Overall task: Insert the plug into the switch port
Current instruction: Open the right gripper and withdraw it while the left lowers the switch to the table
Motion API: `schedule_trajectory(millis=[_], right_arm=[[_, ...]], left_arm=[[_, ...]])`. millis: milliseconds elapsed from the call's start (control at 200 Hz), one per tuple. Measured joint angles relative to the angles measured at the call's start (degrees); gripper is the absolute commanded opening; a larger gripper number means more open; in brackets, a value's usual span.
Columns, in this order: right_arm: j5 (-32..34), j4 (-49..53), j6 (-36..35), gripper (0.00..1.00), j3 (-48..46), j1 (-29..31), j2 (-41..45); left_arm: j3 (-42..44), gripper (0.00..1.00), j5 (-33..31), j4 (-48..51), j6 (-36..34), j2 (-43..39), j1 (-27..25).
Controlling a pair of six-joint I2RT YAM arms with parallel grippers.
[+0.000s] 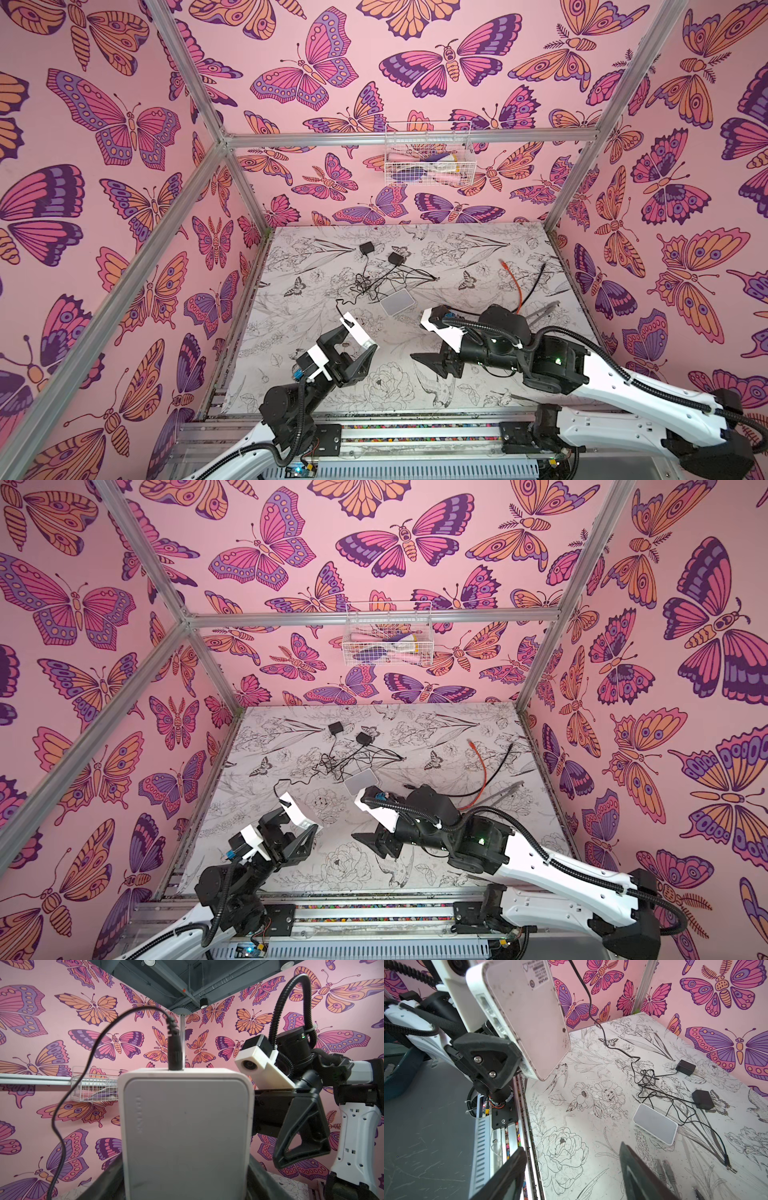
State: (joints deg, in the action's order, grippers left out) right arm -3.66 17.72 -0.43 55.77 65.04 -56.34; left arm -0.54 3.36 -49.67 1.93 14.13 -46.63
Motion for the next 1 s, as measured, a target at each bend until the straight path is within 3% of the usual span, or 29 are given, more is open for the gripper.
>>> schedule_trajectory(millis=[240, 376, 571, 686, 827, 882, 1002], right_arm=[[7.7, 2.0, 1.3, 0.72, 0.0, -1.5, 0.0], [11.3, 3.1, 1.9, 0.70, -0.5, -4.3, -0.5], [12.7, -2.1, 0.3, 0.71, -10.5, -6.7, -0.2], [11.2, -2.2, 0.5, 0.71, -12.3, -10.8, -0.9], [9.4, -2.8, 0.7, 0.71, -11.7, -14.2, -3.1], [8.9, -2.8, 0.9, 0.70, -11.1, -15.1, -5.0], [8.7, -1.6, 1.3, 0.70, -9.3, -16.3, -9.5]], left_arm=[[-12.9, 0.00, -8.0, 31.1, 6.8, 3.4, 0.0], [-16.3, 0.00, -12.1, 42.4, 13.1, 9.1, 0.0], [-19.8, 0.00, -18.0, 58.9, 23.2, 27.8, 0.0], [-24.5, 0.00, -19.2, 64.2, 26.3, 38.8, 0.0], [-27.2, 0.00, -19.3, 65.4, 28.4, 45.5, 0.0], [-27.8, 0.11, -19.2, 65.6, 28.9, 47.2, 0.0], [-28.4, 0.26, -18.1, 65.9, 29.2, 49.0, 0.2]])
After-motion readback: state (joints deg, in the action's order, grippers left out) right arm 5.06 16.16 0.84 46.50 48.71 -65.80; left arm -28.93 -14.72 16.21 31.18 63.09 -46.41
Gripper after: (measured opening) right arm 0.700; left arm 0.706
